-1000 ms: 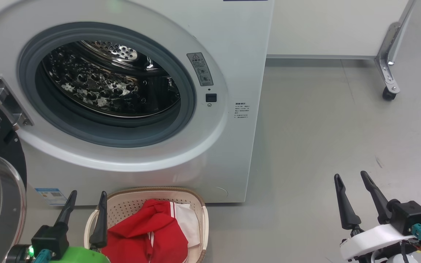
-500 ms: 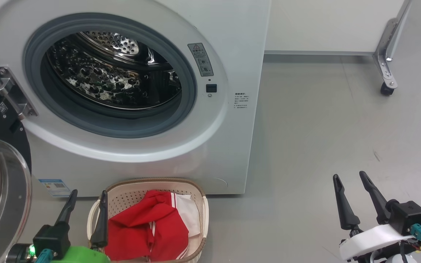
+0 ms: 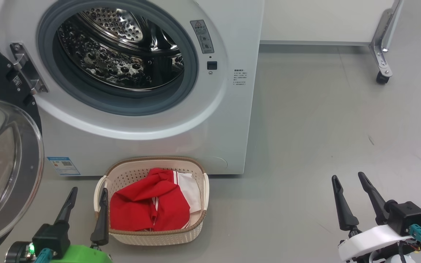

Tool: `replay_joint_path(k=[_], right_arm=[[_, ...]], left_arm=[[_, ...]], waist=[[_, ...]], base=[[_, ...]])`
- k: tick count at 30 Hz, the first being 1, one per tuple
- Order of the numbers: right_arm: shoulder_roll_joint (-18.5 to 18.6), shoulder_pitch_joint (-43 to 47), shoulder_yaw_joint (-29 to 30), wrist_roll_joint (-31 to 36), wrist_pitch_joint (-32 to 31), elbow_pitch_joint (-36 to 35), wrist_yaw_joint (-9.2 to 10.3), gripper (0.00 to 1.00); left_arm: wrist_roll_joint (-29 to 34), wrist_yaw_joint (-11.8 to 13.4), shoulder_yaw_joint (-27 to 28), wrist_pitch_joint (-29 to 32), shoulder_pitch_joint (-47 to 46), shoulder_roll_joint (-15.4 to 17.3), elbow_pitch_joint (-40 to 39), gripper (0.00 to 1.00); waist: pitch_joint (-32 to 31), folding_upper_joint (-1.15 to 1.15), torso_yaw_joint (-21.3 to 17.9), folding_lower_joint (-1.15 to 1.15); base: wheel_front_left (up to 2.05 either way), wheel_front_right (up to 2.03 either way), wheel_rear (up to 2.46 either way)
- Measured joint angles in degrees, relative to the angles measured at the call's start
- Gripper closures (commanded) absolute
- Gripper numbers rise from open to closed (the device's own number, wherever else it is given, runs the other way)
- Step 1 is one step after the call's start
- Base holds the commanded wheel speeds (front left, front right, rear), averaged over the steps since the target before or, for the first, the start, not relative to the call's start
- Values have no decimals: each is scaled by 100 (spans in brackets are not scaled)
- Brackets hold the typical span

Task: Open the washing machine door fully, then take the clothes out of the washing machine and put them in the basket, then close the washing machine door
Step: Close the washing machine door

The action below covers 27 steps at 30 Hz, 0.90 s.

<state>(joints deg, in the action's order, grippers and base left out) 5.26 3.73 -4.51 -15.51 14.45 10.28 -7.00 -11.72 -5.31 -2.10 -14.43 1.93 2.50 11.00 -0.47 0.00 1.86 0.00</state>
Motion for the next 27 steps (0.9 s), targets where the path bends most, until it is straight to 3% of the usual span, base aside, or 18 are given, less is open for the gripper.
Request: replay_joint_path(k=[14,27], right_arm=[[-5,0,2,0,0,15,1,0],[-7,0,2,0,0,23,1,0]], left_arm=[[81,5,-4,0,7,0,-40,0],[91,47,-14,0,8,-1,-76,0]], waist=[[31,0,20,0],[38,0,26,0]], base=[[-106,106,0],[-53,53,0]])
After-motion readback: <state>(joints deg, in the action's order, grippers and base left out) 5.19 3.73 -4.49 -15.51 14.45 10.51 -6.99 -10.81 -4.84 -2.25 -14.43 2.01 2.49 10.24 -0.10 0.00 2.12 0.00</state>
